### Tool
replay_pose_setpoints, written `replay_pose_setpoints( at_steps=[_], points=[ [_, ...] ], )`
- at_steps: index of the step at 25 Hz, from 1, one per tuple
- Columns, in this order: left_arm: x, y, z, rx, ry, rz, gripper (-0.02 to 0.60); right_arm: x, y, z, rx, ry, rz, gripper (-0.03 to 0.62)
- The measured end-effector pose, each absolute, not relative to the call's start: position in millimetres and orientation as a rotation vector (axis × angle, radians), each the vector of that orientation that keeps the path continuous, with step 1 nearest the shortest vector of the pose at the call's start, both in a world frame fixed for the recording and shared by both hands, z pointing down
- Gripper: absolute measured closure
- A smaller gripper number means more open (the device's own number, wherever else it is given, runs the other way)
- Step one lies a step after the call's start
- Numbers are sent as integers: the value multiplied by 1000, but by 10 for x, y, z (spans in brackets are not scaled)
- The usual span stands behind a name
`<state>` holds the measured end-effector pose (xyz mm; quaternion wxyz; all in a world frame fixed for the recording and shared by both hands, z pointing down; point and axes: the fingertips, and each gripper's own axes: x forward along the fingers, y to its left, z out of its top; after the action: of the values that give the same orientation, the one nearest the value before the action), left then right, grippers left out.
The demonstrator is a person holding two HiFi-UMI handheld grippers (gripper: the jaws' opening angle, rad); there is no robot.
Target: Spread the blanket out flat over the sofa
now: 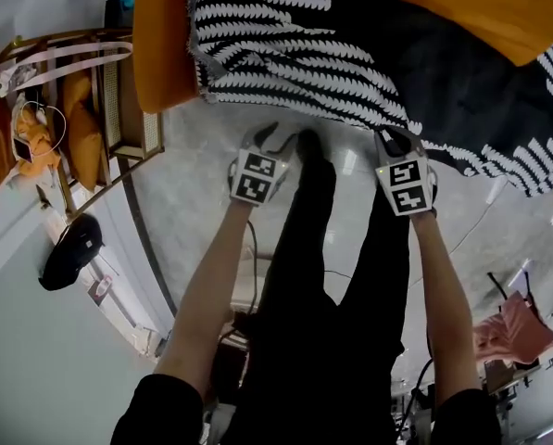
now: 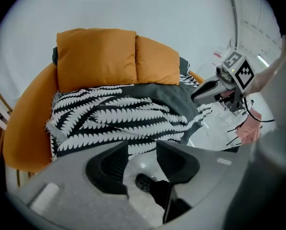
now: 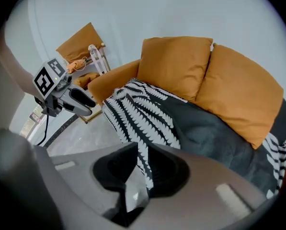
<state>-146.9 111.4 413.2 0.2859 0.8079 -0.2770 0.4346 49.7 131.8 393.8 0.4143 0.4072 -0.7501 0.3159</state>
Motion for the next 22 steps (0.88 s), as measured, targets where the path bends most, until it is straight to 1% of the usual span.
replay_pose_setpoints(
  at_steps=[4, 8, 13, 15, 17, 21, 22],
  points=[
    [-1836, 855, 4319, 2175, -749, 1193, 382, 180, 1131, 4034, 1032, -1880, 768, 525],
    [-2059, 615, 4506, 2135, -783, 1158, 377, 19, 1035, 4197, 1016, -1859, 784, 525],
    [-2273, 255, 4862, 2140, -845, 1197, 360, -49, 931, 4578, 1003, -1856, 767, 505],
    [-2338, 137, 4990, 2141, -855, 1218, 360, -45, 898, 4711, 998, -1857, 741, 490],
    [-2396, 26, 5085, 2147, -857, 1241, 360, -36, 871, 4792, 991, -1852, 731, 488],
    [-2515, -227, 5221, 2193, -843, 1341, 356, -85, 807, 4958, 973, -1833, 712, 487],
    [-2546, -280, 5262, 2202, -840, 1364, 356, -105, 790, 5001, 968, -1832, 695, 477]
  ],
)
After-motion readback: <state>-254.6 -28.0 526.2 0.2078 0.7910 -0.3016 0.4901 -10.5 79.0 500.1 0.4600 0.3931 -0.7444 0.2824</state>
